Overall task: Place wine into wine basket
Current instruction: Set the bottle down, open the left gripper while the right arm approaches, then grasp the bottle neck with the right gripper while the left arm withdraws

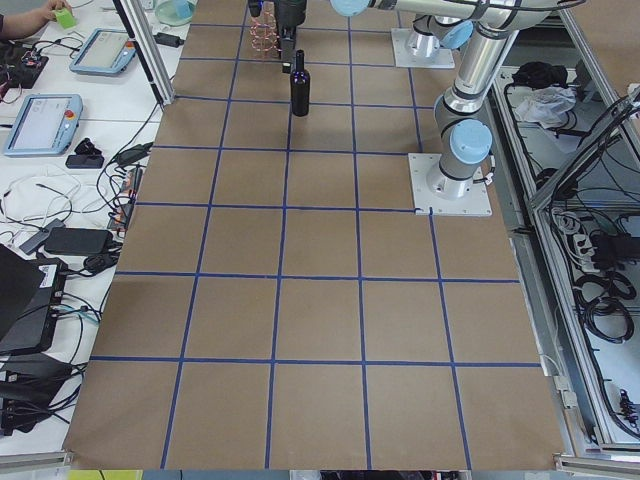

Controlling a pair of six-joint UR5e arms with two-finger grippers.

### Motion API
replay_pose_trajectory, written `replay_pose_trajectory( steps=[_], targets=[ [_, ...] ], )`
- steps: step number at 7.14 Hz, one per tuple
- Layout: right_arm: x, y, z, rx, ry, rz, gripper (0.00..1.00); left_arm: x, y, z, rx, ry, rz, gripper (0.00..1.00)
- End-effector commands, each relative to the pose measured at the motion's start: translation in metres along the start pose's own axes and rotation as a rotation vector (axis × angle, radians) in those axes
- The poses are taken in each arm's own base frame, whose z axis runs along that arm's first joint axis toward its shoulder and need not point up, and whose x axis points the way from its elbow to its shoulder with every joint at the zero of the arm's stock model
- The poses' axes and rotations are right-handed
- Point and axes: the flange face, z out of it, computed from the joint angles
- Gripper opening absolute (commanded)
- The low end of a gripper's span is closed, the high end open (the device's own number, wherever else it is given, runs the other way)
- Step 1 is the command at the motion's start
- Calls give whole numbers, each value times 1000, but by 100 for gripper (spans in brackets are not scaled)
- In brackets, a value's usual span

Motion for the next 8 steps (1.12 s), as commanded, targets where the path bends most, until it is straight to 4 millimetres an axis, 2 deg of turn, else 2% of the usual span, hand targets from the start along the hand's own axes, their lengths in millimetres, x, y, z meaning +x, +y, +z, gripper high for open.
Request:
replay_pose_trajectory(
  steps=[1, 2, 3, 4, 5, 8],
  targets=[
    [4, 8, 28, -19, 11, -13, 95, 19, 17, -4, 1, 3, 24, 100],
    [4, 9, 30, -24, 3, -10, 90, 31, 24, -4, 2, 3, 49, 100],
    [3, 9, 30, -25, 2, -10, 79, 33, 28, 0, -10, 5, 52, 100],
    [3, 9, 31, -28, -1, -10, 53, 33, 34, 1, -13, 1, 56, 100],
    [4, 9, 35, -42, 8, -12, 40, 33, 39, 4, -31, 1, 58, 100],
    [5, 10, 39, -56, 16, -21, 36, 32, 42, 5, -38, 0, 58, 100]
  ],
)
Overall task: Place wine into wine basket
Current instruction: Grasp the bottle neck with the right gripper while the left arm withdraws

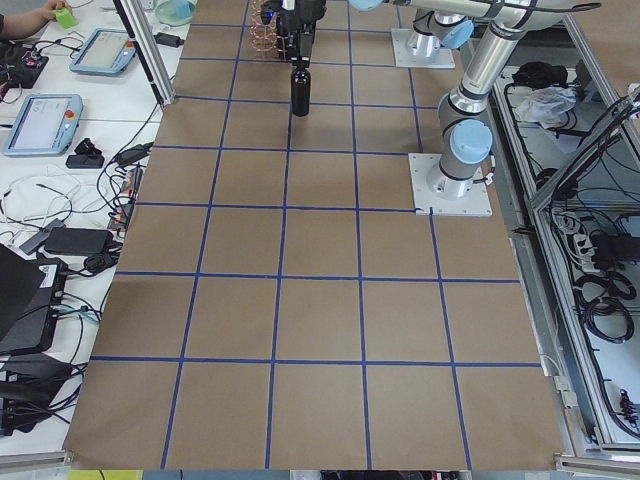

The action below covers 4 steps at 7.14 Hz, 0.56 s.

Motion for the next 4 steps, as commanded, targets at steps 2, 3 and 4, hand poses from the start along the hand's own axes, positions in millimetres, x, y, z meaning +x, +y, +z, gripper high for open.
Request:
replay_pose_trajectory(
  steps=[2, 3, 4],
  targets=[
    [2, 0, -4, -6, -16, -8, 35, 0, 1, 0, -2, 4, 0, 100],
    [0, 0, -5, -10, -35, -7, 52, 1, 1, 1, -5, 6, 2, 100],
    [0, 1, -4, -13, -27, -5, 71, 1, 2, 2, -6, 6, 5, 100]
  ],
)
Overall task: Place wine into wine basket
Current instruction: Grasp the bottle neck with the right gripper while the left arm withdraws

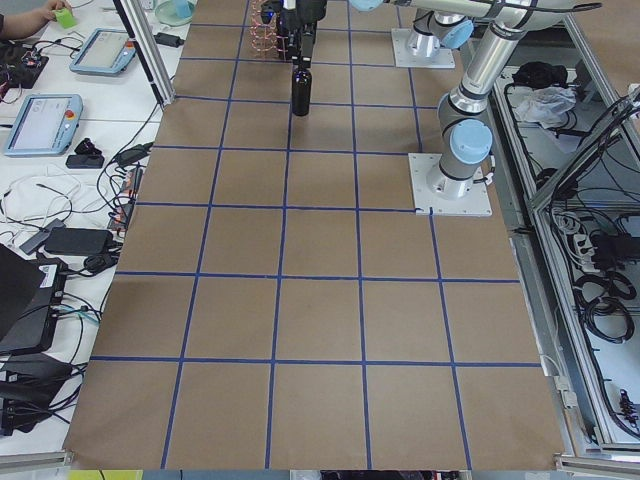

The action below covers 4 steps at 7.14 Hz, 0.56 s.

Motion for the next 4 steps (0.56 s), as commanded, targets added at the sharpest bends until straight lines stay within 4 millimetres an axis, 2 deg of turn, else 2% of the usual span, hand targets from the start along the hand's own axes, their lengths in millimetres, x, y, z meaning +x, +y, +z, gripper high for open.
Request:
replay_pose_trajectory(
  steps=[1, 2, 3, 4],
  targets=[
    [-2, 3, 1, -1, 4, 2, 80, 0, 0, 2, -4, 1, 3, 100],
    [-1, 5, 2, -13, 19, 2, 77, 0, 0, 3, -5, 3, 4, 100],
    [-1, 7, 3, -30, 24, 4, 58, 0, 1, 4, -6, 3, 4, 100],
    [0, 8, 5, -39, 29, 5, 46, 0, 0, 4, -8, 3, 5, 100]
  ],
)
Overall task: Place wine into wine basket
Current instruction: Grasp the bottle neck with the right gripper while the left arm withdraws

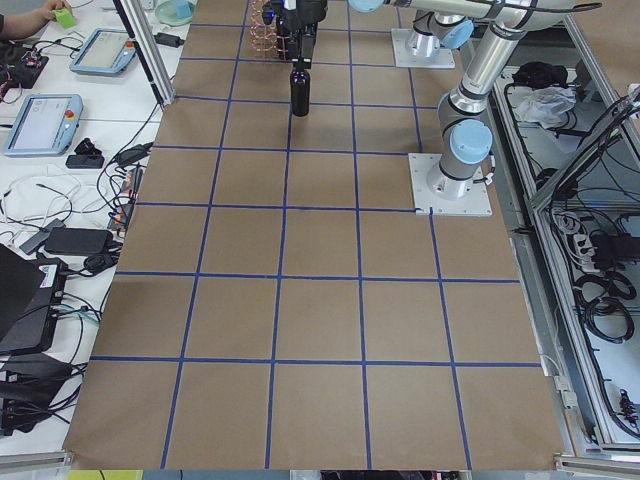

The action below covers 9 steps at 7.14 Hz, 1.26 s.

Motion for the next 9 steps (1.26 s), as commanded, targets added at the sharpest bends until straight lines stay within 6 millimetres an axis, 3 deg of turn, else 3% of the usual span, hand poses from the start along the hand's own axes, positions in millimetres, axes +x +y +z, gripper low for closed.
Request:
replay_pose_trajectory(
  steps=[1, 5, 8, 9],
  targets=[
    [0, 2, 4, -21, 7, -10, 45, 0, 0, 1, -2, 2, 0, 100],
    [3, 3, -10, -4, -12, -5, 37, 0, 0, 1, -2, 3, 2, 100],
    [34, 23, -65, -2, -15, -13, 24, 1, 0, 1, -2, 5, 3, 100],
    [59, 33, -92, -8, 6, -57, 24, 0, 0, 1, -2, 3, 2, 100]
  ],
)
